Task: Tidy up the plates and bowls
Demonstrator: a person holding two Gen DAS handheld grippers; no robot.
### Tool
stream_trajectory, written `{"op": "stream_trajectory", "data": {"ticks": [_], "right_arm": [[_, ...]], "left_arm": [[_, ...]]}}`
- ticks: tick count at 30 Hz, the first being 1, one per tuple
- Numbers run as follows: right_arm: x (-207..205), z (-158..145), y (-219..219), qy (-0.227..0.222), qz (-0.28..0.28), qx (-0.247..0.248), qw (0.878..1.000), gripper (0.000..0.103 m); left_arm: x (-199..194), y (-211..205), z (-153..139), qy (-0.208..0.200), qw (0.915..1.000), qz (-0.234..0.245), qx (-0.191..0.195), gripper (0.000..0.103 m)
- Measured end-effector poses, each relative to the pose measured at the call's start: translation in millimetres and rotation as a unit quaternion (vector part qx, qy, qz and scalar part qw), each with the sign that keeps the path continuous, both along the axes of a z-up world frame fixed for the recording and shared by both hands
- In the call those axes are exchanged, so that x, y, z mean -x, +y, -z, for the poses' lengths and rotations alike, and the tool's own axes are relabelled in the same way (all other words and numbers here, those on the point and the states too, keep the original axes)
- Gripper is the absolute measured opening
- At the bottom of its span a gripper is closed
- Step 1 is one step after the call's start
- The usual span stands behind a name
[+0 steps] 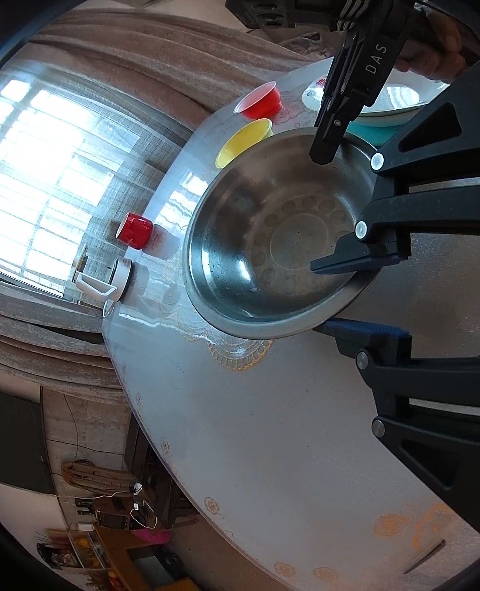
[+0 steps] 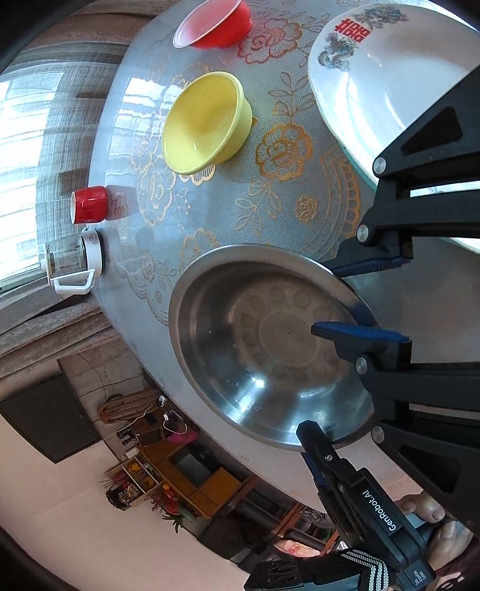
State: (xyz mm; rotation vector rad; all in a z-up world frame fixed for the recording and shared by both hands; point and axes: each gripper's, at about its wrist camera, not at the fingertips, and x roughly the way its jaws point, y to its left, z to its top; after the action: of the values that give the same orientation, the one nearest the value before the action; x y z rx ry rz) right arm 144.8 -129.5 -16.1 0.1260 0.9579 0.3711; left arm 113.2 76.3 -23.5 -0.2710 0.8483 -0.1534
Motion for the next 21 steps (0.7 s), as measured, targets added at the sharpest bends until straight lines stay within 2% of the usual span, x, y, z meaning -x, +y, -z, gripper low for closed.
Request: {"op": "stream_trajectory", "data": {"ticks": [11,21], "right_arm": [[19,9,10,0.008,-0.024,0.020,0.999,0.025],[25,14,13,0.006,-0.024,0.034,0.999,0.029]], "left_arm": [[28,7,12,0.014,0.9999,-0.003,0.002,0.026],[33,5,7,0.001,0.9999,-0.001,-0.014,0.029]]}}
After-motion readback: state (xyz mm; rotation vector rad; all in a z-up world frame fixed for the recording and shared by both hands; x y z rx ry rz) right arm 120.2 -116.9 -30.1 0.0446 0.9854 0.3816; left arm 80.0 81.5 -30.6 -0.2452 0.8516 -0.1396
